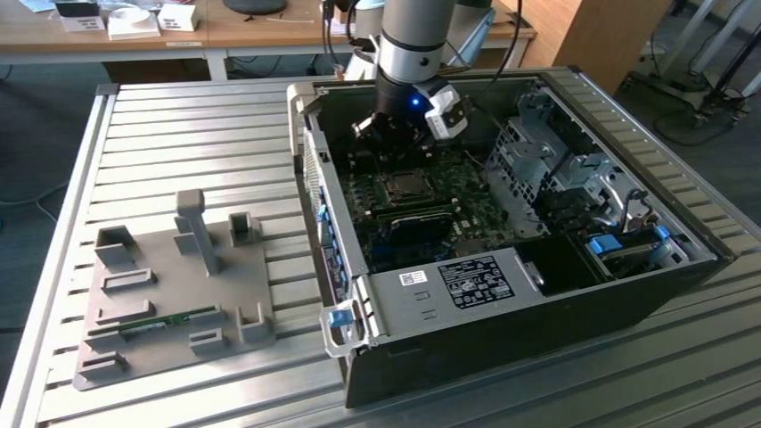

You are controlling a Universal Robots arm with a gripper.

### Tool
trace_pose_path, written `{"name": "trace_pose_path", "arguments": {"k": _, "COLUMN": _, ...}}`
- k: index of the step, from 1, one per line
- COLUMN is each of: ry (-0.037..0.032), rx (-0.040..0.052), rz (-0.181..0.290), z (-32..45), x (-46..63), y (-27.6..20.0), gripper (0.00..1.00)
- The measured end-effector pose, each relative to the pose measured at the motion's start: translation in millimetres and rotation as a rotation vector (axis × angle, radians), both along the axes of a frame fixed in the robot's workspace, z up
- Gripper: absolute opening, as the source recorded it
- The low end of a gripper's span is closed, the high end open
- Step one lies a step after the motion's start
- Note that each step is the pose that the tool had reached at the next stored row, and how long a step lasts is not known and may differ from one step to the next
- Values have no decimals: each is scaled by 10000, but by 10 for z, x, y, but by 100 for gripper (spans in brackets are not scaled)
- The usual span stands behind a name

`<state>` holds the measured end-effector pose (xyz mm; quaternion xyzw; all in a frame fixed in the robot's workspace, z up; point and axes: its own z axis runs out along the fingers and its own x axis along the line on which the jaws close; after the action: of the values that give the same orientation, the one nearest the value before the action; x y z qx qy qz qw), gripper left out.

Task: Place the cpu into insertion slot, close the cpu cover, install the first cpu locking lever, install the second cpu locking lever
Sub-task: 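Install the first cpu locking lever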

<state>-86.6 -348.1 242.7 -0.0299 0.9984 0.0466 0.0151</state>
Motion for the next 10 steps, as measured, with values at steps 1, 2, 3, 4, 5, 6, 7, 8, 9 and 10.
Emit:
{"name": "trace_pose_path", "arguments": {"k": 1, "ry": 0, "rx": 0, "rz": 0, "z": 6, "x": 0, "y": 0, "gripper": 11}}
{"name": "trace_pose_path", "arguments": {"k": 2, "ry": -1, "rx": 2, "rz": 0, "z": 6, "x": 0, "y": 0, "gripper": 11}}
{"name": "trace_pose_path", "arguments": {"k": 3, "ry": -1, "rx": 2, "rz": 0, "z": 6, "x": 0, "y": 0, "gripper": 11}}
{"name": "trace_pose_path", "arguments": {"k": 4, "ry": -2, "rx": 3, "rz": 0, "z": 6, "x": 0, "y": 0, "gripper": 11}}
{"name": "trace_pose_path", "arguments": {"k": 5, "ry": -1, "rx": 1, "rz": 0, "z": 7, "x": 0, "y": 0, "gripper": 11}}
{"name": "trace_pose_path", "arguments": {"k": 6, "ry": 0, "rx": 0, "rz": 0, "z": 8, "x": 0, "y": 0, "gripper": 11}}
{"name": "trace_pose_path", "arguments": {"k": 7, "ry": -1, "rx": 1, "rz": 1, "z": 8, "x": 0, "y": 0, "gripper": 11}}
{"name": "trace_pose_path", "arguments": {"k": 8, "ry": 0, "rx": 0, "rz": 0, "z": 9, "x": -1, "y": 0, "gripper": 11}}
{"name": "trace_pose_path", "arguments": {"k": 9, "ry": 1, "rx": -1, "rz": -1, "z": 9, "x": -5, "y": 0, "gripper": 11}}
{"name": "trace_pose_path", "arguments": {"k": 10, "ry": 1, "rx": -1, "rz": -1, "z": 9, "x": -13, "y": 0, "gripper": 11}}
